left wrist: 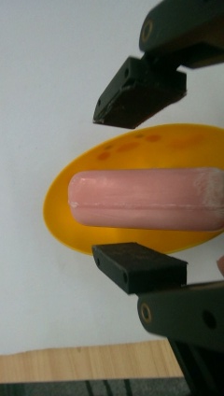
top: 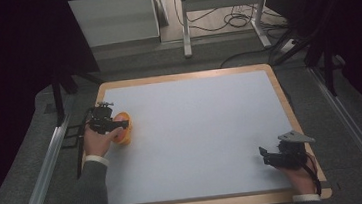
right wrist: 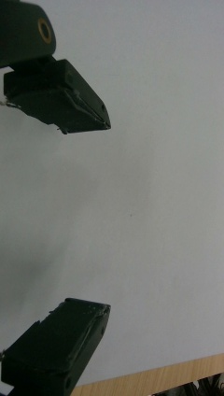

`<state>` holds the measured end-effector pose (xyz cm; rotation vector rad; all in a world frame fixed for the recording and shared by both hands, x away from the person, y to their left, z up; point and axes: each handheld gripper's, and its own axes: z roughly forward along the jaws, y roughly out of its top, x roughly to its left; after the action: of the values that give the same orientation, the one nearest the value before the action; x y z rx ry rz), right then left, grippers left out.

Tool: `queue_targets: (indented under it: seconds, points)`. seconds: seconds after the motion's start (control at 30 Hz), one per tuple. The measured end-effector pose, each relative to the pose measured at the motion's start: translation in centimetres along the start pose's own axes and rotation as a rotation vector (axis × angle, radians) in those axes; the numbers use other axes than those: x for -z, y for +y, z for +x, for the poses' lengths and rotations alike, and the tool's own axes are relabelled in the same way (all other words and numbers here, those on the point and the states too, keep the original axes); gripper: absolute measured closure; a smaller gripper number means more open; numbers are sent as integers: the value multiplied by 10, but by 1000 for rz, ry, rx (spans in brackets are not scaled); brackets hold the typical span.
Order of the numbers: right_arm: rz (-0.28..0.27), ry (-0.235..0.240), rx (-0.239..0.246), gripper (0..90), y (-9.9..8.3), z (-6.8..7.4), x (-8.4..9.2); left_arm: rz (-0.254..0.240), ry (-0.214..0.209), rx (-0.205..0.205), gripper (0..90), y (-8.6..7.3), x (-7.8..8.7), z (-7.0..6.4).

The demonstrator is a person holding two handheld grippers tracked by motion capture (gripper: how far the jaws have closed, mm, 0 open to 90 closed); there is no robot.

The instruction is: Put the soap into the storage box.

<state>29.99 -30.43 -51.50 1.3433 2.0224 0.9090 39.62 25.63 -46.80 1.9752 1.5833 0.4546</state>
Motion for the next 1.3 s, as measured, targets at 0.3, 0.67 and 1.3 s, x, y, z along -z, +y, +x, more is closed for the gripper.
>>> queue_targets:
  seconds: [0.3, 0.67, 1.3]
  points:
    - [4, -4, -4, 99, -1, -1, -1, -79, -80, -37, 275, -5, 23, -12]
    - [-5, -10, -4, 99, 0, -1, 2, -129, -180, -114, 281, -29, 34, -41]
    - [-11, -20, 16, 99, 1, 2, 2, -169, -268, -164, 313, -95, 26, -64]
